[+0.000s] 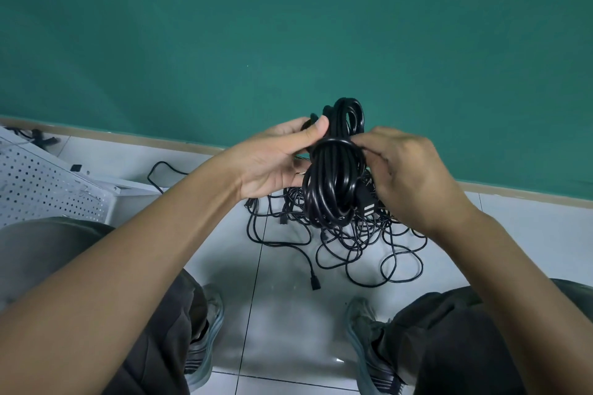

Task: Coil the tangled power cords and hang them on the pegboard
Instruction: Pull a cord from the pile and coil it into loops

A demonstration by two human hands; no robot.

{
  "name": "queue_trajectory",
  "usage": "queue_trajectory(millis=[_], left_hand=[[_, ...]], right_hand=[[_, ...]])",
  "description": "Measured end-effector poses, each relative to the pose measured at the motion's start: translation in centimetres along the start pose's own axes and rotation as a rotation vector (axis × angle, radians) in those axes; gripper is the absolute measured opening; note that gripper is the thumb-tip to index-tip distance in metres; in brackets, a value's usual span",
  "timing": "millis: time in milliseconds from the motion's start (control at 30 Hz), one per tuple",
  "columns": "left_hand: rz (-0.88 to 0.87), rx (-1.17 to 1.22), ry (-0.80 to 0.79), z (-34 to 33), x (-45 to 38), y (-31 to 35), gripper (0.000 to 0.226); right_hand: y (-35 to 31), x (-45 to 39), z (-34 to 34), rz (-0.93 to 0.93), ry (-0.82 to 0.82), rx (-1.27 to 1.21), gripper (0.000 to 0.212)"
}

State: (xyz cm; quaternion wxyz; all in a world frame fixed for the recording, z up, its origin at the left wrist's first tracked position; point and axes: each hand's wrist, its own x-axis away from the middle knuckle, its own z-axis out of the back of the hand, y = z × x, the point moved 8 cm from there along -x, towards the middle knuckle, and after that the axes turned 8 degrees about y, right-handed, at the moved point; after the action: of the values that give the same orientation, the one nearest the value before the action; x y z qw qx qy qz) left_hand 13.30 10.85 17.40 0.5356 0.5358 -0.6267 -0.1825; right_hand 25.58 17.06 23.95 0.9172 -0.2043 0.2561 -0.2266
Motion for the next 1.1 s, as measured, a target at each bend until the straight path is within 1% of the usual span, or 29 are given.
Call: queue_trajectory(millis=[67, 167, 300, 367, 400, 467, 533, 567, 667, 733, 800, 867, 933, 1000, 1033, 1100], left_hand=[[-0.006, -0.038, -0.007, 0.1, -0.1, -0.2, 0.049], [-0.052, -0.073, -0.019, -0.1, -0.2, 0.2, 0.055], [-0.152, -0.104, -0.013, -0.4, -0.2, 1.5, 0.063], [-0.204, -0.125, 0.002, -0.4, -0.1, 2.0, 0.05], [-0.228, -0.146, 0.012, -0.3, 0.0, 2.2, 0.042], [-0.264, -0.197, 0.024, -0.1, 0.1, 2.5, 0.039], [-0.273, -0.23, -0.006, 0.1, 0.2, 2.6, 0.032], [-0.265, -0.227, -0.035, 0.1, 0.3, 2.7, 0.031], [-0.233, -0.185, -0.071, 0.2, 0.7, 3.1, 0.041], [-0.241, -0.189, -0.072, 0.2, 0.7, 3.4, 0.035], [-0.261, -0.199, -0.063, 0.2, 0.7, 3.7, 0.034], [-0.276, -0.204, -0.074, 0.2, 0.6, 3.7, 0.042], [-0.276, -0.215, -0.094, 0.0, 0.6, 3.5, 0.055], [-0.291, -0.198, -0.103, -0.1, 0.6, 3.3, 0.061], [-0.306, -0.175, -0.102, -0.1, 0.6, 3.2, 0.058], [-0.333, -0.098, -0.094, -0.3, 0.7, 3.1, 0.044]], right_hand=[[0.6, -0.1, 0.0, -0.051, -0.03, -0.035, 0.026], [1.6, 0.0, 0.1, -0.185, -0.024, -0.106, 0.023], [2.7, 0.4, 0.0, -0.32, 0.094, -0.273, 0.017], [2.8, 0.4, 0.0, -0.328, 0.134, -0.328, 0.017], [2.8, 0.4, 0.0, -0.331, 0.141, -0.347, 0.02], [2.8, 0.4, -0.2, -0.345, 0.143, -0.381, 0.027], [3.0, 0.4, -0.2, -0.35, 0.145, -0.388, 0.026], [3.1, 0.2, 0.0, -0.351, 0.154, -0.395, 0.027], [3.5, -0.2, 1.0, -0.369, 0.179, -0.499, 0.026], [3.5, -0.4, 1.5, -0.381, 0.159, -0.583, 0.018], [3.3, -0.6, 1.9, -0.381, 0.133, -0.632, 0.012], [3.1, -0.6, 2.2, -0.379, 0.119, -0.671, 0.01], [3.0, -0.5, 2.3, -0.392, 0.108, -0.712, 0.007], [3.1, -0.5, 2.3, -0.402, 0.094, -0.742, 0.01], [3.2, -0.5, 2.4, -0.404, 0.092, -0.753, 0.011], [3.6, -0.7, 2.8, -0.415, 0.11, -0.777, 0.014]])
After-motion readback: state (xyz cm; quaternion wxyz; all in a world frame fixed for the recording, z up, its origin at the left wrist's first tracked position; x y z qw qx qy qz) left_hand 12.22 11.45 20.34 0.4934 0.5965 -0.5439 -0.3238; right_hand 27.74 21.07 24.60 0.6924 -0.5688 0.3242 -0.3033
